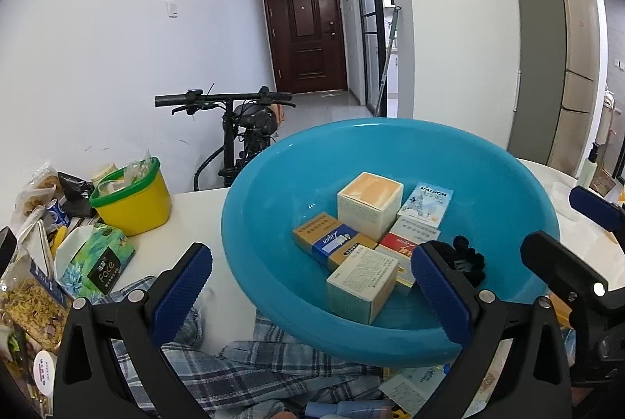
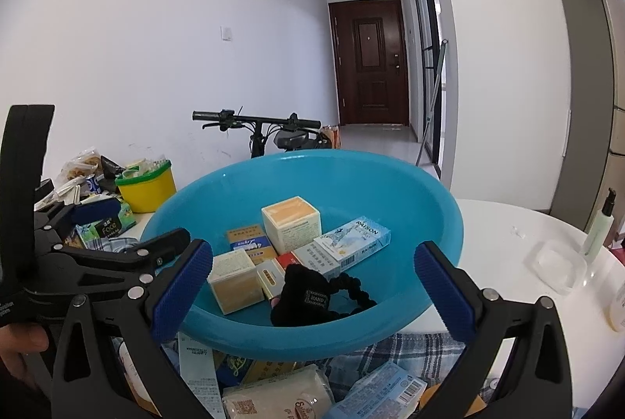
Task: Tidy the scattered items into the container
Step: 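Move both tools back toward the items on the plaid shirt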
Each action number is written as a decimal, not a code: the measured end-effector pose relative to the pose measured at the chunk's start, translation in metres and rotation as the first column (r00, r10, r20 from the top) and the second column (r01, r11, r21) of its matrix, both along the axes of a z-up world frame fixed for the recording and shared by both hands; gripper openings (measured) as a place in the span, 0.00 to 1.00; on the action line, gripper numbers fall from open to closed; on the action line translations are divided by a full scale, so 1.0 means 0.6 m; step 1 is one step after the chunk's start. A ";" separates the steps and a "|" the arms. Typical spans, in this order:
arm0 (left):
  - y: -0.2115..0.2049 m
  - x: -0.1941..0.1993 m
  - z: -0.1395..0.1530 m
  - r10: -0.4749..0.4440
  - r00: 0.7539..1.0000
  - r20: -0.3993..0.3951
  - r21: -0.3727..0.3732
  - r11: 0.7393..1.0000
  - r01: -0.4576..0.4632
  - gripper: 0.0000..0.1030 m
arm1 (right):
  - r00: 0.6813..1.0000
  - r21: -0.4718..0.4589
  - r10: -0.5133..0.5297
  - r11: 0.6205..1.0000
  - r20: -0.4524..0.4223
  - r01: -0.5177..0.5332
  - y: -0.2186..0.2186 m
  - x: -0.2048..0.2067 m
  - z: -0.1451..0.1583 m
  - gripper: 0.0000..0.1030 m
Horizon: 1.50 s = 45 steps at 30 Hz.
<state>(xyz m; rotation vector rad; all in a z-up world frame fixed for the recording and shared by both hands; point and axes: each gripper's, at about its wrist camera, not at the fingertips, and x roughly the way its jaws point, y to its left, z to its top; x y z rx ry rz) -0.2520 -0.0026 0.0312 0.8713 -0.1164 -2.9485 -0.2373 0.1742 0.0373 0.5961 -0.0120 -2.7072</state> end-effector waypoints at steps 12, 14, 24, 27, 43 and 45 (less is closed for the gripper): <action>-0.007 0.060 0.041 0.000 0.999 -0.036 0.001 1.000 0.000 1.00 | 0.996 -0.018 0.047 0.999 0.073 -0.045 0.011 0.001 0.033 1.00; -0.010 0.087 0.058 0.002 0.998 -0.056 -0.008 1.000 -0.002 1.00 | 0.997 -0.023 0.033 0.999 0.071 -0.032 0.022 0.019 0.045 1.00; -0.023 0.229 0.119 0.030 0.994 -0.103 0.045 0.999 -0.025 1.00 | 0.999 0.048 -0.044 0.998 0.023 0.043 0.084 0.162 0.100 1.00; -0.018 0.260 0.109 0.038 0.996 -0.076 0.063 0.997 -0.033 1.00 | 0.997 0.081 -0.043 0.996 0.059 0.038 0.086 0.184 0.094 1.00; 0.011 0.348 -0.029 0.037 0.998 0.057 0.078 0.996 -0.041 1.00 | 0.988 0.317 0.004 0.947 0.157 -0.054 0.026 0.279 -0.059 1.00; 0.010 0.352 -0.034 0.039 0.997 0.060 0.090 0.995 -0.044 1.00 | 0.987 0.302 0.000 0.952 0.163 -0.050 0.030 0.284 -0.064 1.00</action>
